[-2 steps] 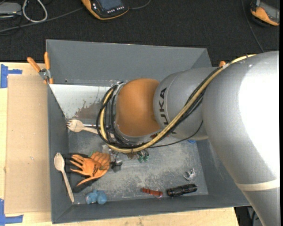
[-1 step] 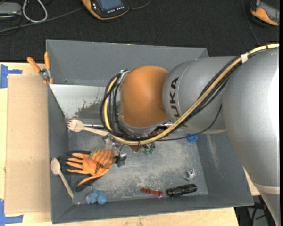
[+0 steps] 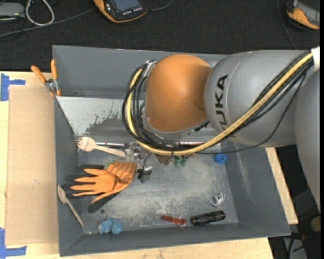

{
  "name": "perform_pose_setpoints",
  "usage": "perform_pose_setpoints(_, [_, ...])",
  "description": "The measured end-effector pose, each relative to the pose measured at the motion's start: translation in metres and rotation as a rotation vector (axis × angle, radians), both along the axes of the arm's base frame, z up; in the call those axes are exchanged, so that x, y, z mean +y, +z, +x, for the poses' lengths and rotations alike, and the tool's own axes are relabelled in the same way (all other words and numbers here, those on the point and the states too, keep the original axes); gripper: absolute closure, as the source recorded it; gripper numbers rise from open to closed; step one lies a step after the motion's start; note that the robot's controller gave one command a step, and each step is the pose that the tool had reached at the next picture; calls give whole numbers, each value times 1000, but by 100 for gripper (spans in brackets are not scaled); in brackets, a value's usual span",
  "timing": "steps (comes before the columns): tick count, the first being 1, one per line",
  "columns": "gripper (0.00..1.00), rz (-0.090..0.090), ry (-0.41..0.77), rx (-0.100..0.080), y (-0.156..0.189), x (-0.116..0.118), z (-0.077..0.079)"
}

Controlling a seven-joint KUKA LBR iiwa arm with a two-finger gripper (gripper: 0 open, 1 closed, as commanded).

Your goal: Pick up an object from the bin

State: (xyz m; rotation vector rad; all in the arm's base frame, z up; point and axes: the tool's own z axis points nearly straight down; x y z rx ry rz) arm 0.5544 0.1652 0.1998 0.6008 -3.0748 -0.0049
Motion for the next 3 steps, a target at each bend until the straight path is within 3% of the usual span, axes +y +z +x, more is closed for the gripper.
perform_pose_setpoints(1, [100,6,-2,-22,45,21,14])
perform_pose_setpoints(2, [100,0,95,1,-20,76,6])
perform_pose_setpoints(3, [100,1,23,-9,-27,49,48])
